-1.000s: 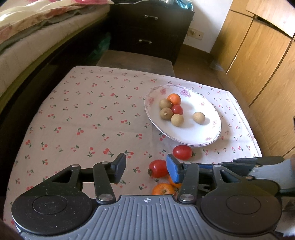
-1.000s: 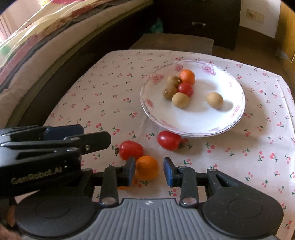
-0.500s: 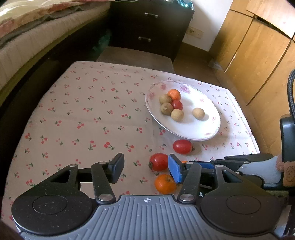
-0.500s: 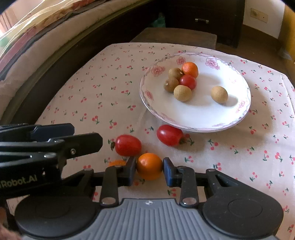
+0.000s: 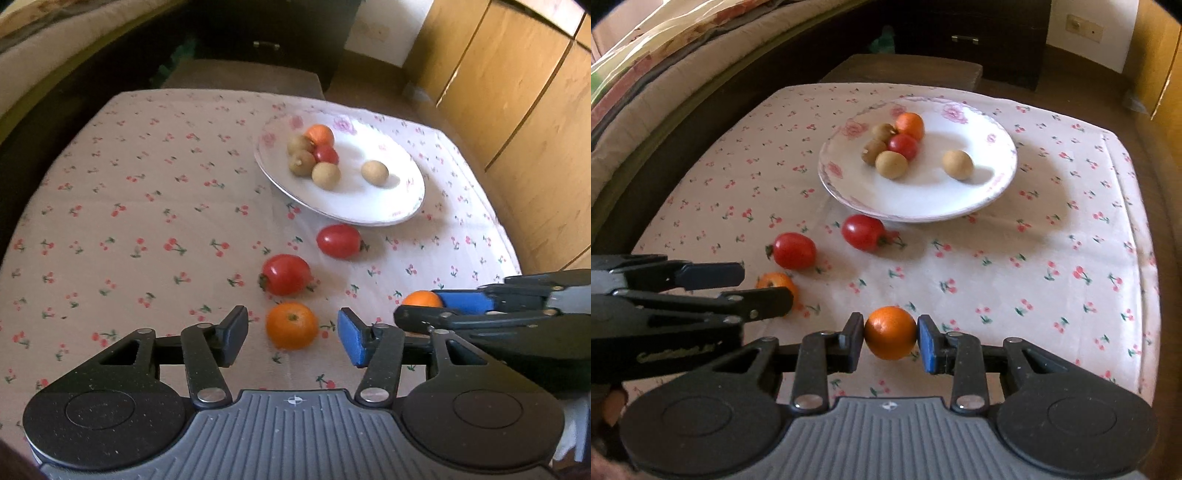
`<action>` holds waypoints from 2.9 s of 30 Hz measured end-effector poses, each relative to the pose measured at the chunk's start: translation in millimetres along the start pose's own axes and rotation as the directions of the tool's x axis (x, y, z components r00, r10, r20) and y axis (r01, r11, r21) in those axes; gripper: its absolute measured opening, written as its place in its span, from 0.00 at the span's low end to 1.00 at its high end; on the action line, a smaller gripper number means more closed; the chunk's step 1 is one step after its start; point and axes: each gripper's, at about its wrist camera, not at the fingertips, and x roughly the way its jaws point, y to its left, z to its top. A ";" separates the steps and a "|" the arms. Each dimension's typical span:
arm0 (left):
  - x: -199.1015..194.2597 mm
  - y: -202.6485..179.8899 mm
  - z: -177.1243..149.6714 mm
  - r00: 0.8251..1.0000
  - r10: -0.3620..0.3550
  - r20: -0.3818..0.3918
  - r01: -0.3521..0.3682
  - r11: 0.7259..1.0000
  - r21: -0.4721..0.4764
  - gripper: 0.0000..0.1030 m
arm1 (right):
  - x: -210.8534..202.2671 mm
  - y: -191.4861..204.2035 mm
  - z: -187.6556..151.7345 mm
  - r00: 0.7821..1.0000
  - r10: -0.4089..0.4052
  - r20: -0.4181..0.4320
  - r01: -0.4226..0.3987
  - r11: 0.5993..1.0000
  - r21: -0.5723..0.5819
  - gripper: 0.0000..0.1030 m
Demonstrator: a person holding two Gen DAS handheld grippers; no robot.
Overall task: Organize fruits
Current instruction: 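Close the left tool on the second mandarin while the right tool holds its mandarin, then carry both mandarins in both tools over the white plate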
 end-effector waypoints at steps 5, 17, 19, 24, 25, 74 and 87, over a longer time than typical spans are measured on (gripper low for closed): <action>19.1 -6.6 -2.8 0.999 0.031 -0.036 -0.031 1.000 0.003 0.60 | 6.1 -10.2 -3.3 1.000 -0.001 -0.018 0.002 1.000 0.022 0.32; 17.1 -12.0 -3.9 0.999 0.051 -0.015 -0.051 0.998 0.037 0.44 | 12.4 -16.9 -2.2 0.999 -0.008 -0.037 0.009 0.999 0.041 0.38; 15.9 -11.1 -3.8 0.999 0.043 -0.016 -0.043 0.999 0.029 0.43 | 12.9 -18.5 -2.1 0.999 -0.004 -0.038 0.006 0.999 0.048 0.42; 16.5 -10.3 -2.8 0.999 0.043 -0.022 -0.043 0.999 0.020 0.47 | 13.9 -19.5 -2.3 0.999 -0.009 -0.037 0.011 0.999 0.052 0.48; 16.7 -10.8 -2.3 0.999 0.042 -0.022 -0.042 0.999 0.019 0.50 | 13.7 -19.4 -1.9 0.999 -0.008 -0.032 0.009 0.999 0.054 0.48; -20.1 -53.2 22.3 0.992 0.045 0.118 -0.056 0.994 0.092 0.40 | -44.7 -20.2 9.6 0.989 -0.052 0.136 0.047 0.998 0.037 0.33; 9.5 -37.8 61.2 0.990 0.024 0.139 -0.027 0.999 0.022 0.39 | -20.5 -30.9 51.8 0.983 -0.065 0.170 0.054 0.996 0.066 0.33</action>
